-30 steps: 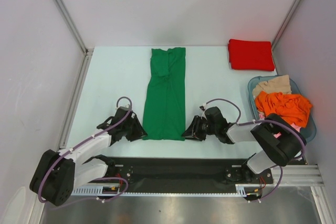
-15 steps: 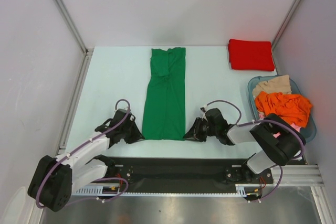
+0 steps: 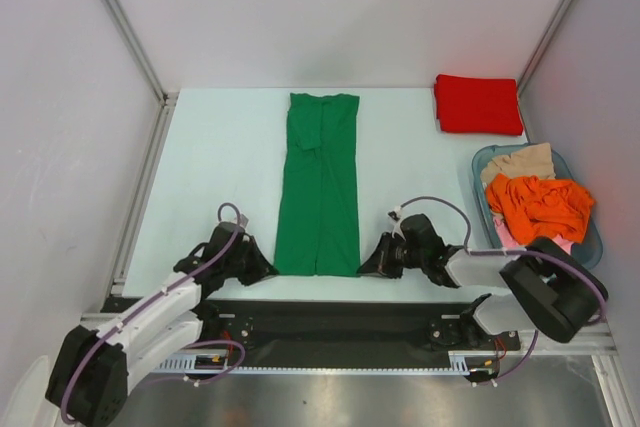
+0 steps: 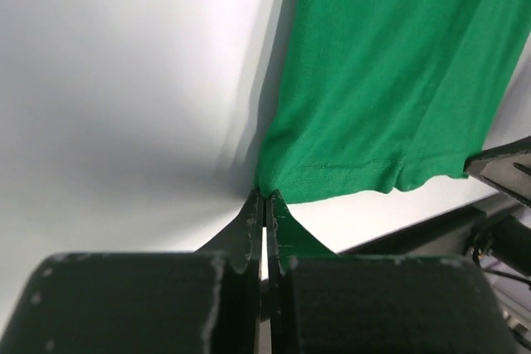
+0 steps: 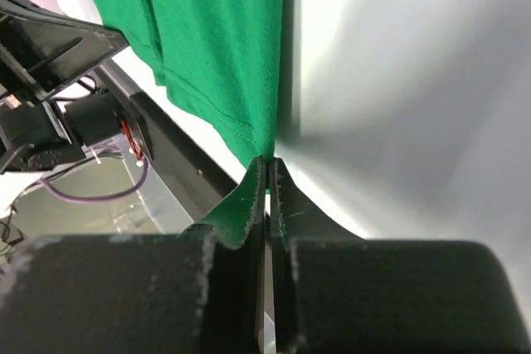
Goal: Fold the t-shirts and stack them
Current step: Fold the tshirt
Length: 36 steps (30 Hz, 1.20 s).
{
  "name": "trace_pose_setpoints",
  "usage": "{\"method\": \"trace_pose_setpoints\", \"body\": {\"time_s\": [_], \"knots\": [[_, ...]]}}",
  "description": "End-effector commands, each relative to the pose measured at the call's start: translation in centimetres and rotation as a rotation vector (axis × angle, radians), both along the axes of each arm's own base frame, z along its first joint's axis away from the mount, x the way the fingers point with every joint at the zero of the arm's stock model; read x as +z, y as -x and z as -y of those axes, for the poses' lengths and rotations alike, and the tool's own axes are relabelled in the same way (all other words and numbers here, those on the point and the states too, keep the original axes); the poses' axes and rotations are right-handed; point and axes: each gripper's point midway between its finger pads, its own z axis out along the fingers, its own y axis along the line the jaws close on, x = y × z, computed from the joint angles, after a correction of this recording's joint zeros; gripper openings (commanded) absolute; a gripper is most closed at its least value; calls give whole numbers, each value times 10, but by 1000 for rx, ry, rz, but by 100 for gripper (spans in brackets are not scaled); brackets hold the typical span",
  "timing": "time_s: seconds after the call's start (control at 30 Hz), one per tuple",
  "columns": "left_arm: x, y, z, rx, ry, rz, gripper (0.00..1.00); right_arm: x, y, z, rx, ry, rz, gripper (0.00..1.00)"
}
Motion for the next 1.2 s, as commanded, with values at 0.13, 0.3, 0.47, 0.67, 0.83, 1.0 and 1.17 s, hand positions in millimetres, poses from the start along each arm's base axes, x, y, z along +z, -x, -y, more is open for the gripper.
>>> {"method": "trace_pose_setpoints", "body": {"time_s": [0.13, 0.3, 0.47, 0.67, 0.83, 1.0, 1.17], "knots": [[6, 28, 21, -26, 138, -39, 0, -1, 26, 22, 24, 52, 1, 0], [19, 35, 33, -34, 188, -36, 0, 5, 31, 24, 33, 40, 4, 0], [48, 22, 34, -26, 167, 48, 0, 18, 23, 17, 60, 29, 42, 0], [110, -36, 35, -31, 12, 216, 0, 45, -29, 20, 51, 26, 120, 0], [115, -92, 36, -4, -32, 208, 0, 78, -103, 14, 65, -16, 173, 0], [126, -154, 28, 44, -24, 234, 0, 73, -167, 5, 68, -38, 160, 0], [114, -208, 25, 50, -51, 205, 0, 78, -224, -2, 58, -63, 164, 0]]}}
